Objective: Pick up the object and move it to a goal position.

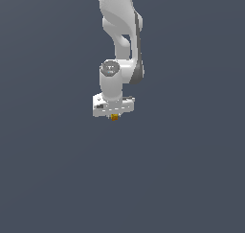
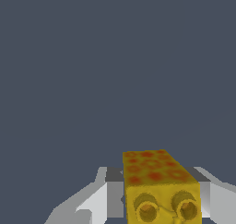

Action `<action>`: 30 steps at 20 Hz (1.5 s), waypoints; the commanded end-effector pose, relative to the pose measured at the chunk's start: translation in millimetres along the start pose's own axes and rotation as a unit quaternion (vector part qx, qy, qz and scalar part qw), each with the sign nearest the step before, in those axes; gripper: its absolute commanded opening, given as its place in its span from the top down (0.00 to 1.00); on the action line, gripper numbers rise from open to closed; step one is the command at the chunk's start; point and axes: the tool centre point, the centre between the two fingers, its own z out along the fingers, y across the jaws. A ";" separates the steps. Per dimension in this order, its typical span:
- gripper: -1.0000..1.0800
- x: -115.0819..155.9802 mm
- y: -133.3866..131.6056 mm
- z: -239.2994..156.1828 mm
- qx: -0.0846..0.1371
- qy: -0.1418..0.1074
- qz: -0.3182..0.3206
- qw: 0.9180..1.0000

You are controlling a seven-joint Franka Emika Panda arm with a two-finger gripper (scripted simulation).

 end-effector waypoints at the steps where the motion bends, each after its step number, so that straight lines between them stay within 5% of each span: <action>1: 1.00 -5.4 8.0 -19.9 0.000 0.001 0.000 1.000; 30: 1.00 -75.9 121.0 -297.7 0.001 0.001 0.000 1.000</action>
